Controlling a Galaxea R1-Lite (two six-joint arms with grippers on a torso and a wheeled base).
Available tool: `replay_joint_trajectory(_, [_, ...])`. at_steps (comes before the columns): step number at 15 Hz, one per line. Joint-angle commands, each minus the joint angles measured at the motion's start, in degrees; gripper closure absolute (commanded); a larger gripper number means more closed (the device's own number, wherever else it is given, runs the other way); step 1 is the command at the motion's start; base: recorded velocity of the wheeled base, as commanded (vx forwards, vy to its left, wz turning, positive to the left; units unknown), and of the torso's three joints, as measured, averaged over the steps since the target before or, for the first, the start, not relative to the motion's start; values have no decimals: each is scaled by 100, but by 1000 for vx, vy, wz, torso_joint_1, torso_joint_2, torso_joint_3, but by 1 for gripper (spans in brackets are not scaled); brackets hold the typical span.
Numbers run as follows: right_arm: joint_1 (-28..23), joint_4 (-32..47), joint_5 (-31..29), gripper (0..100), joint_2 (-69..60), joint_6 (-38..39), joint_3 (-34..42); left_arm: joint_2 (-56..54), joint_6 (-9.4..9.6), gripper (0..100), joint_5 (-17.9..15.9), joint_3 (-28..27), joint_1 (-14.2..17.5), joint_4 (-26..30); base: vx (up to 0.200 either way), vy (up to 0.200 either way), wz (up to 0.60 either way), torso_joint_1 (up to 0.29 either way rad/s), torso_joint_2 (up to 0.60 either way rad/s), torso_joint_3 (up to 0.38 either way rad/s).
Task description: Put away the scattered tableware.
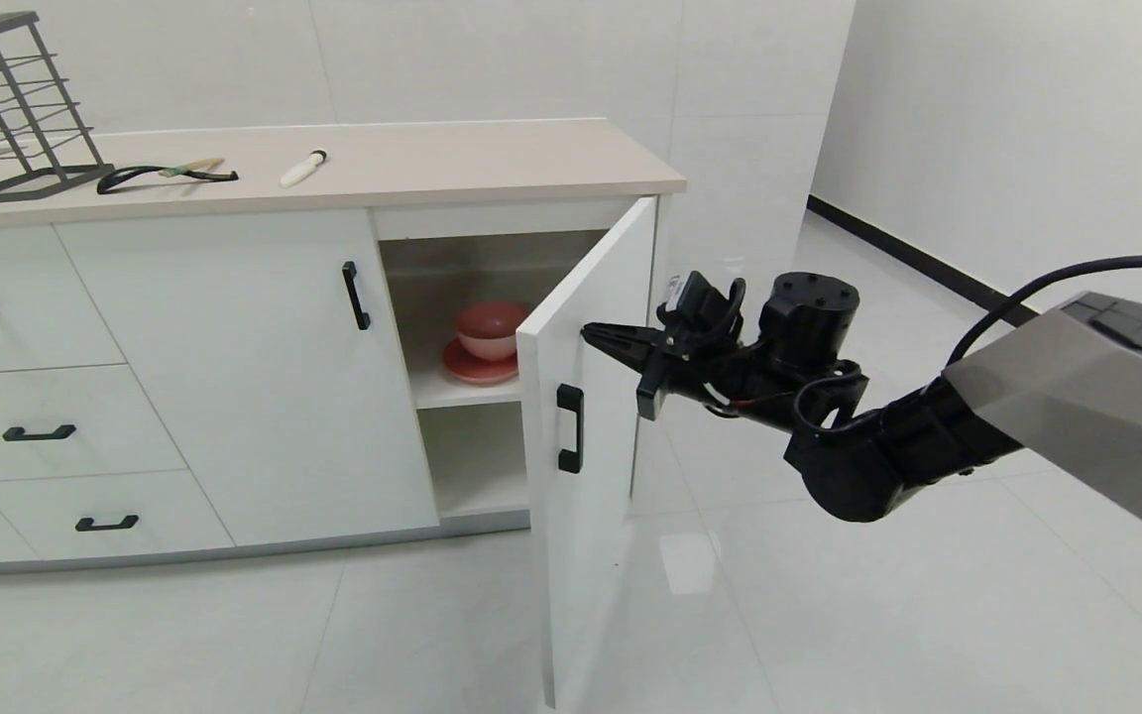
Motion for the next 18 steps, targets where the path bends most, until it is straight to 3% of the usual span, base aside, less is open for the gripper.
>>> replay_joint_trajectory(1, [46,-11,2,100,258,-3,-228,0,-1,0,2,0,0,-2,0,0,0,0,0,0])
replay_joint_trajectory(18, [169,-160,2,100,1937,-3,-2531,0,-1,0,2,0,0,-2,0,0,0,0,0,0])
